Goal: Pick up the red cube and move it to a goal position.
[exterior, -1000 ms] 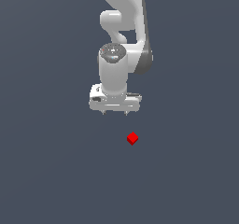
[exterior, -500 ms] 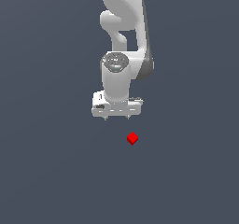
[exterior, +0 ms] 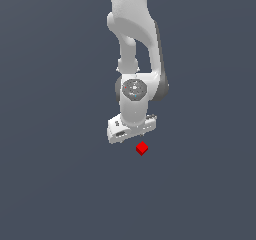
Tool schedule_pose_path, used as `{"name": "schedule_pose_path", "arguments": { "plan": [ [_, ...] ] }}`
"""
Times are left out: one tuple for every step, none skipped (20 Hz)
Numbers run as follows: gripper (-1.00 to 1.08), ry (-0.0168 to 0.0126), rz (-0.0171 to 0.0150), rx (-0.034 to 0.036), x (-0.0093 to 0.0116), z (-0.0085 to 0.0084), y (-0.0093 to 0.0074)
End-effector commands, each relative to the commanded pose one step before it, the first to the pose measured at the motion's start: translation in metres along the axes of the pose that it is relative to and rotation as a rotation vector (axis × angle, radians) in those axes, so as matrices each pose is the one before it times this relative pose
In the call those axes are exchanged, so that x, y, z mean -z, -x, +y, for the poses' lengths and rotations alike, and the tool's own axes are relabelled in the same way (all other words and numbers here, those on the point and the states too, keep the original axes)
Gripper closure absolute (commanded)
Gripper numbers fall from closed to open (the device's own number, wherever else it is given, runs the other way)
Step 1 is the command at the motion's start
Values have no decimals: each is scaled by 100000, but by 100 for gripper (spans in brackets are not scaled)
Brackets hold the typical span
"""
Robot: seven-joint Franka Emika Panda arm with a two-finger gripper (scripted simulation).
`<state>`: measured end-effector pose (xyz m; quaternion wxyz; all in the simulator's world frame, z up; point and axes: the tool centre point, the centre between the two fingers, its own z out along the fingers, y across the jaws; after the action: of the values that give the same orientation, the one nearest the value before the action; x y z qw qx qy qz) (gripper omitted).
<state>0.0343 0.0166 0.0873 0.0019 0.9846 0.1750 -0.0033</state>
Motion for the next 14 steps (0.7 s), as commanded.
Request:
{"name": "schedule_pose_path", "arguments": {
  "plan": [
    [-92,-128,249,8832,-1588,-759,-1025],
    [-92,-23,73,3204,-574,-263,-378],
    [-92,-18,67,3035,-543,-250,-358],
    [-92,-14,61,2863,-511,-237,-338],
    [-92,-10,55,2684,-478,-222,-317],
    [-92,-7,49,2501,-444,-207,-295],
    [-92,-4,43,2313,-410,-192,-273],
    [-92,-2,37,2122,-375,-176,-251],
    [-92,1,32,1930,-340,-161,-228],
    [-92,3,26,1733,-305,-145,-204],
    [-92,4,21,1536,-269,-130,-181],
    [-92,5,16,1335,-234,-113,-157],
    [-92,5,12,1132,-198,-95,-133],
    [-92,5,9,929,-162,-79,-109]
  ]
}}
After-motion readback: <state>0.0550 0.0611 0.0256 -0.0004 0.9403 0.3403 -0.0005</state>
